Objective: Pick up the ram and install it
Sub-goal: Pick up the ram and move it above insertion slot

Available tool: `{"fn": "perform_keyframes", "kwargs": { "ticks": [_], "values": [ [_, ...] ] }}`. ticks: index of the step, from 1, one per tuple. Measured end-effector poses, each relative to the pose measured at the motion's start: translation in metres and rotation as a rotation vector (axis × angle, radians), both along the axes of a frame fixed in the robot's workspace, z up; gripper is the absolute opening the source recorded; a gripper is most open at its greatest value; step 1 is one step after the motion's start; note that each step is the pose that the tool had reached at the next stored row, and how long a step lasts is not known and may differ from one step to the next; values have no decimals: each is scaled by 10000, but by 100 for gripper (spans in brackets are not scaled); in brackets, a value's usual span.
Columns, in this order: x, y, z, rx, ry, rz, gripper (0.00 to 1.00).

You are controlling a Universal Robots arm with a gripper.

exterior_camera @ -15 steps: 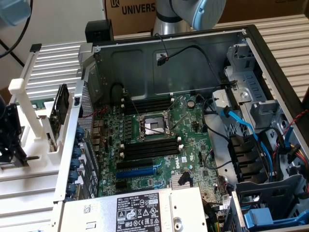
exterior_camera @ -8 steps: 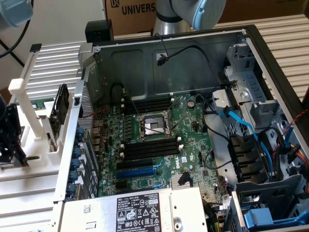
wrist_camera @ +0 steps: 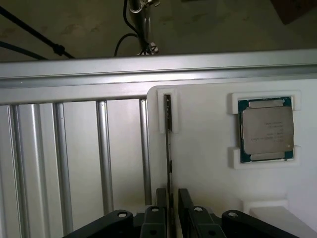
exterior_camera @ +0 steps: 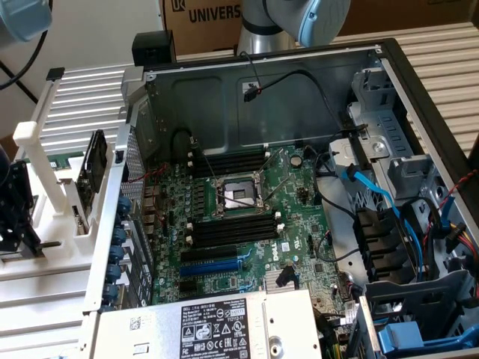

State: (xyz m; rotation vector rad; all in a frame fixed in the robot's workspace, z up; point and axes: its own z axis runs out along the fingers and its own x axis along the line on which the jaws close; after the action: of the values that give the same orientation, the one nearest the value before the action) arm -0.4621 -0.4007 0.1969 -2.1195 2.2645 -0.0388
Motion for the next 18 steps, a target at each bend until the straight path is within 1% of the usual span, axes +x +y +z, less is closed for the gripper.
{"fn": "perform_keyframes", "kwargs": {
  "ticks": [6,8,9,10,18],
  "values": [
    [0,0,0,0,0,0,24],
    [-1,0,0,0,2,0,22],
    [0,0,0,0,1,0,16],
    [0,0,0,0,1,0,14],
    [0,0,0,0,1,0,14]
  ]
}}
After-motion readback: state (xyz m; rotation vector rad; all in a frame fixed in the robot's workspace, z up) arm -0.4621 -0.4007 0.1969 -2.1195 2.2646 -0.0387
